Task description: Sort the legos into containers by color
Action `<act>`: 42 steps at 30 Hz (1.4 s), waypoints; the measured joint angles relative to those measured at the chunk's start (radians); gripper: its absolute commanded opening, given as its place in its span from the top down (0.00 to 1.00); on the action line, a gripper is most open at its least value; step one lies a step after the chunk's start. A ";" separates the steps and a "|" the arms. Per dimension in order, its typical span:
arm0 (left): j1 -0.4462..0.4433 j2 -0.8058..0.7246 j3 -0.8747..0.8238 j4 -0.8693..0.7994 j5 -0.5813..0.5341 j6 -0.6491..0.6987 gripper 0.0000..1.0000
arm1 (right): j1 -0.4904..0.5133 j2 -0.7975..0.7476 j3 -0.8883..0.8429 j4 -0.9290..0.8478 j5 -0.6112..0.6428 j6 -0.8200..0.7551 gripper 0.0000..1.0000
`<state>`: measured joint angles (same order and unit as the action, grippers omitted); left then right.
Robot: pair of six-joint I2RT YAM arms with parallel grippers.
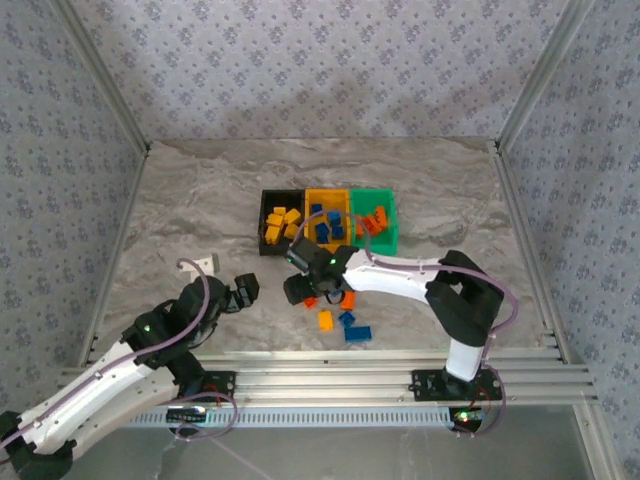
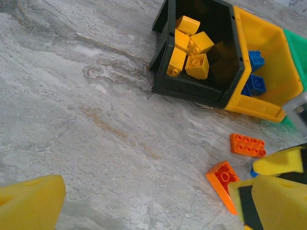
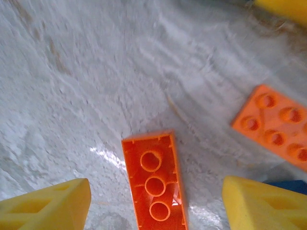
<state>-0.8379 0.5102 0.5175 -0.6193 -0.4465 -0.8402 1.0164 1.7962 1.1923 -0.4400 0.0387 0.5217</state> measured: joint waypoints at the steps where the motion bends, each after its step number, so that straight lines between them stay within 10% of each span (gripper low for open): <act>1: 0.000 -0.003 0.000 -0.006 0.000 -0.001 0.00 | 0.007 0.008 0.001 -0.006 0.003 -0.003 0.28; 22: 0.020 -0.005 -0.017 -0.014 0.010 -0.012 0.00 | 0.051 0.135 0.075 -0.080 0.089 -0.021 0.66; 30: 0.025 -0.005 -0.031 -0.005 0.017 -0.015 0.00 | 0.039 -0.053 -0.047 0.008 0.124 -0.018 0.72; 42: 0.031 0.084 -0.042 0.055 0.074 -0.014 0.00 | -0.382 -0.309 -0.120 0.070 0.158 0.051 0.71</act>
<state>-0.8066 0.5941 0.4755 -0.5640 -0.3729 -0.8539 0.6346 1.4876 1.0721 -0.3698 0.1967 0.5732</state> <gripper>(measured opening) 0.997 0.322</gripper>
